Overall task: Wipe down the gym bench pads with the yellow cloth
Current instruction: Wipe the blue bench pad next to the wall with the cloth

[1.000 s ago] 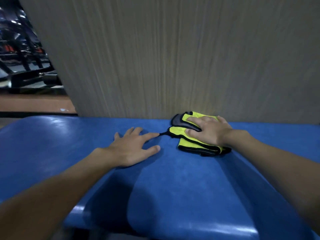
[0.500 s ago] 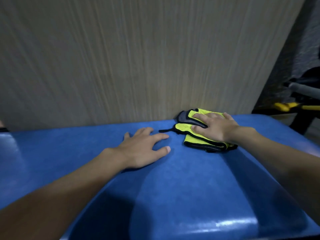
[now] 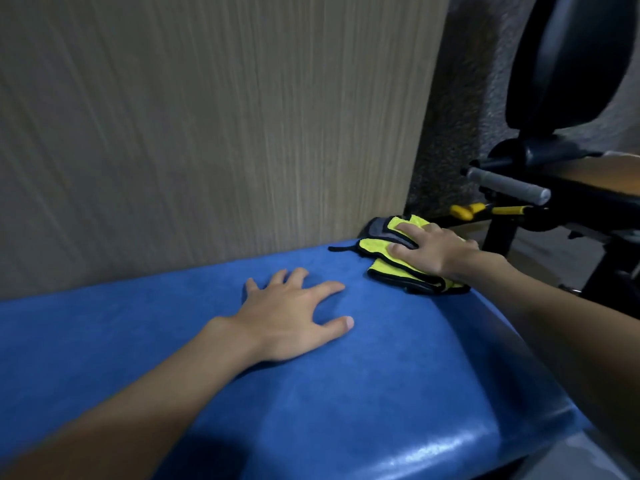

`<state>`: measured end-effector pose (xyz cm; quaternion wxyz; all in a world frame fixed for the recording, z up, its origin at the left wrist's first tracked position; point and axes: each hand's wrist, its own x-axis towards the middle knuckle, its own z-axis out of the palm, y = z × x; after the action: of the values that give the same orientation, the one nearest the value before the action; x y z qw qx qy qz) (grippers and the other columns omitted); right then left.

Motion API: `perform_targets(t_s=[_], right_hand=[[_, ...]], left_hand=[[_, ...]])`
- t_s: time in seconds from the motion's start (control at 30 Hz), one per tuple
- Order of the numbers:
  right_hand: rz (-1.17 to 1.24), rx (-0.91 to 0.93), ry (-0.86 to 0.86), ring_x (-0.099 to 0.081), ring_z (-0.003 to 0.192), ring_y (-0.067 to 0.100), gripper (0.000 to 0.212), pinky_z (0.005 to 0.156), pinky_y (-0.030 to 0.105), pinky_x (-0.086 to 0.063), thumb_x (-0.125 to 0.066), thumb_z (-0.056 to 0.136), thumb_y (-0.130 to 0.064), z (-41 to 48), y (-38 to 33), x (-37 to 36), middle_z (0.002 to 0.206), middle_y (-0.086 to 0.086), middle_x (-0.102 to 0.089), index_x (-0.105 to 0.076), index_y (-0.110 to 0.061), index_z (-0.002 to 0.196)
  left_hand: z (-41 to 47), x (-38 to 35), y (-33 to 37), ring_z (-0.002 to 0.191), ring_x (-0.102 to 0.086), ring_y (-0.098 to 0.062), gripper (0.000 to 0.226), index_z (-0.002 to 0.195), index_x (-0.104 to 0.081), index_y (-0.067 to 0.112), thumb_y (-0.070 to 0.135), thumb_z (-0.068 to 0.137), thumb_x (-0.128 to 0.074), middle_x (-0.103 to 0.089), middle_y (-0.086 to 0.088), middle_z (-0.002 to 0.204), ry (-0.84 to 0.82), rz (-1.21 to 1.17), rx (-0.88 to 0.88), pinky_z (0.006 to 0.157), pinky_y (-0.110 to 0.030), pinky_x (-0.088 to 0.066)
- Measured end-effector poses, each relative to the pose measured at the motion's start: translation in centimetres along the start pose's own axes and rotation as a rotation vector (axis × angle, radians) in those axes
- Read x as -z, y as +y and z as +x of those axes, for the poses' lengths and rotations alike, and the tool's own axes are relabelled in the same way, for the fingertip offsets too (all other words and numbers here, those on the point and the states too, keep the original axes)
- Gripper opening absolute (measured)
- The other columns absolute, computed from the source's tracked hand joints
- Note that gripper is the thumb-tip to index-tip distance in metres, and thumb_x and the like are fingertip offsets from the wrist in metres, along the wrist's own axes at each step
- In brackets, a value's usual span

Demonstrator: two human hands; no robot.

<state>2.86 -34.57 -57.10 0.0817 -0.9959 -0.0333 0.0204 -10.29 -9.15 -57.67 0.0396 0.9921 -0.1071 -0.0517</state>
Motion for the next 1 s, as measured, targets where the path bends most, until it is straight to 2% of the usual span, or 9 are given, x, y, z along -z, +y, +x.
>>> perform_targets(t_s=[0.1, 0.27, 0.4, 0.53, 0.63, 0.7, 0.83, 0.9, 1.0], right_hand=[[0.08, -0.048, -0.016, -0.032, 0.141, 0.04, 0.079, 0.107, 0.059, -0.03, -0.026, 0.075, -0.087, -0.6, 1.4, 0.1, 0.162, 0.003, -0.019, -0.014, -0.057, 0.147], [0.056, -0.071, 0.007, -0.034, 0.138, 0.041, 0.068, 0.104, 0.059, -0.033, -0.025, 0.081, -0.082, -3.3, 2.5, -0.2, 0.159, 0.004, -0.023, -0.015, -0.059, 0.144], [-0.01, -0.106, 0.021, -0.03, 0.14, 0.039, 0.064, 0.104, 0.059, -0.027, -0.027, 0.088, -0.075, -4.6, 1.4, 0.0, 0.159, 0.003, -0.024, -0.017, -0.055, 0.148], [-0.102, -0.087, 0.018, -0.026, 0.142, 0.037, 0.06, 0.106, 0.062, -0.022, -0.023, 0.09, -0.074, -5.1, -0.7, 0.1, 0.159, 0.001, -0.025, -0.02, -0.055, 0.147], [-0.165, -0.035, 0.024, -0.024, 0.144, 0.034, 0.059, 0.108, 0.062, -0.02, -0.02, 0.089, -0.075, -5.9, -2.7, -0.5, 0.158, -0.002, -0.026, -0.021, -0.056, 0.145], [-0.184, 0.006, 0.033, -0.023, 0.145, 0.034, 0.06, 0.108, 0.062, -0.017, -0.019, 0.089, -0.075, -6.3, -4.2, -0.8, 0.158, -0.002, -0.027, -0.021, -0.055, 0.145], [-0.192, 0.111, 0.028, -0.023, 0.145, 0.033, 0.062, 0.11, 0.064, -0.011, -0.019, 0.088, -0.075, -7.5, -7.2, -1.7, 0.159, -0.003, -0.026, -0.02, -0.055, 0.147], [-0.141, 0.179, 0.038, -0.024, 0.145, 0.03, 0.061, 0.112, 0.063, -0.01, -0.023, 0.088, -0.075, -8.2, -7.9, -2.1, 0.158, -0.005, -0.029, -0.025, -0.054, 0.146], [0.233, 0.217, 0.179, -0.04, 0.139, 0.023, 0.05, 0.115, 0.055, -0.018, -0.038, 0.095, -0.061, -8.8, -6.7, -0.7, 0.148, -0.005, -0.049, -0.047, -0.042, 0.14]], left_hand=[[-0.1, 0.4, -0.1, 0.152, -0.008, -0.022, 0.068, 0.147, -0.017, 0.06, 0.084, 0.084, -0.03, -0.017, 0.002, 0.162, -0.035, 0.008, 0.01, 0.116, -0.062, -0.012], [0.0, 0.2, -0.1, 0.15, -0.012, -0.024, 0.068, 0.145, -0.017, 0.06, 0.086, 0.083, -0.029, -0.02, 0.001, 0.16, -0.024, 0.007, -0.002, 0.113, -0.063, -0.016], [0.1, -0.1, -0.2, 0.148, -0.015, -0.026, 0.066, 0.144, -0.019, 0.059, 0.084, 0.083, -0.028, -0.022, 0.001, 0.158, 0.001, 0.001, -0.009, 0.112, -0.065, -0.016], [-0.4, 0.4, -1.2, 0.151, -0.013, -0.018, 0.067, 0.149, -0.028, 0.051, 0.078, 0.087, -0.037, -0.021, 0.006, 0.161, 0.01, -0.077, -0.033, 0.118, -0.06, -0.013], [-1.3, 0.7, -2.6, 0.149, -0.02, -0.01, 0.08, 0.148, -0.036, 0.045, 0.08, 0.076, -0.031, -0.027, 0.013, 0.16, 0.039, -0.111, -0.062, 0.119, -0.052, -0.02], [-1.9, 0.9, -3.4, 0.145, -0.028, -0.009, 0.08, 0.147, -0.039, 0.042, 0.077, 0.075, -0.029, -0.033, 0.016, 0.154, 0.067, -0.134, -0.068, 0.117, -0.047, -0.026], [-2.6, 1.5, -3.8, 0.136, -0.041, -0.011, 0.078, 0.144, -0.042, 0.041, 0.076, 0.076, -0.027, -0.044, 0.018, 0.144, 0.165, -0.207, -0.061, 0.111, -0.046, -0.036], [-2.4, 2.1, -3.3, 0.136, -0.043, -0.014, 0.07, 0.144, -0.043, 0.039, 0.072, 0.083, -0.032, -0.045, 0.014, 0.145, 0.218, -0.233, -0.061, 0.11, -0.047, -0.037], [-1.5, 3.2, -1.5, 0.134, -0.045, -0.02, 0.062, 0.145, -0.043, 0.036, 0.062, 0.089, -0.034, -0.045, 0.009, 0.147, 0.289, -0.27, -0.1, 0.108, -0.048, -0.038]])
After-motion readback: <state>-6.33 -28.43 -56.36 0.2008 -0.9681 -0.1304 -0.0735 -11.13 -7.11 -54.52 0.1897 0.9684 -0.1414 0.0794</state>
